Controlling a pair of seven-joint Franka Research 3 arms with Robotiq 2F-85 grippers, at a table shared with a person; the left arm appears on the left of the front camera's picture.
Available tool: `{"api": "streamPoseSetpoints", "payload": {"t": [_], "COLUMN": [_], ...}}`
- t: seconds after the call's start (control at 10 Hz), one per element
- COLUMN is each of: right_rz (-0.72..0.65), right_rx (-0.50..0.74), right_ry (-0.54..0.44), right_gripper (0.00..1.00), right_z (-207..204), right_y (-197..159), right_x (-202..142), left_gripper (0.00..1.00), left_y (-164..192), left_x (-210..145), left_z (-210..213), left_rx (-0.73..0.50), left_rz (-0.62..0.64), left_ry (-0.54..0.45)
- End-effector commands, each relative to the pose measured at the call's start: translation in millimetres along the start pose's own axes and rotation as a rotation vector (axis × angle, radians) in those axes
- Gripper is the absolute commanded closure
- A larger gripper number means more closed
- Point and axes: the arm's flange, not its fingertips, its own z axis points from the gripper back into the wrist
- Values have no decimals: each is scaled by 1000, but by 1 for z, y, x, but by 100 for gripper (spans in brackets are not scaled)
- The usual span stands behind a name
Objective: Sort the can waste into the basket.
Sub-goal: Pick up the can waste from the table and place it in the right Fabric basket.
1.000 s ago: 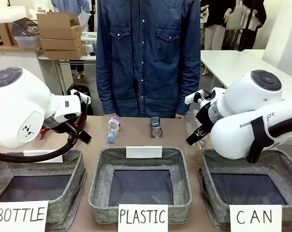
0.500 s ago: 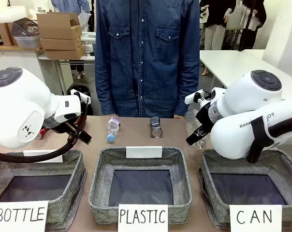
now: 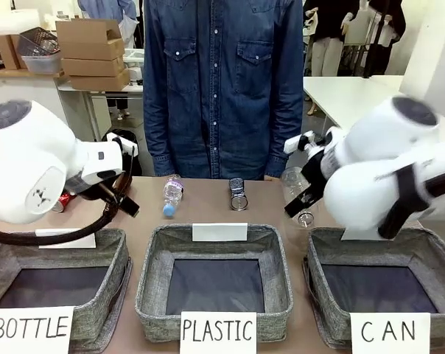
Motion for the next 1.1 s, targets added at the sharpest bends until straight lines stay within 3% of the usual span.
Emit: {"api": "streamPoseSetpoints", "payload": {"t": [0.0, 0.2, 0.3, 0.4, 0.5, 0.6, 0.7, 0.8, 0.9, 1.0], "right_rz": [-76, -59, -54, -75, -75, -65, -153, -344, -524, -707], "right_rx": [91, 30, -50, 72, 72, 27, 126, 276, 615, 769], "right_ry": [-70, -139, -169, -119, -119, -165, -111, -80, -69, -32], "right_gripper": [0, 0, 0, 0, 0, 0, 0, 0, 0, 0], "right_z": [117, 173, 169, 150, 150, 193, 185, 189, 194, 194], "right_y": [-21, -11, -6, -17, -17, -18, -21, -33, -51, -69], "right_x": [-8, -29, -35, 3, 3, -5, -7, -12, -23, -38], "left_gripper": [0, 0, 0, 0, 0, 0, 0, 0, 0, 0], "left_y": [-1, -24, -34, 1, 1, -7, 2, 17, 33, 49], "left_x": [-33, -71, -78, 32, 32, 30, 34, 28, 18, 8], "left_z": [107, 165, 164, 131, 131, 181, 177, 178, 176, 169], "left_rx": [-11, 28, 32, 37, 37, 44, -271, -534, -758, -812], "left_rz": [-70, -138, -196, -91, -91, -138, -168, -203, -271, -192], "left_ry": [-115, -228, -260, -182, -182, -240, -55, 88, 98, 108]}}
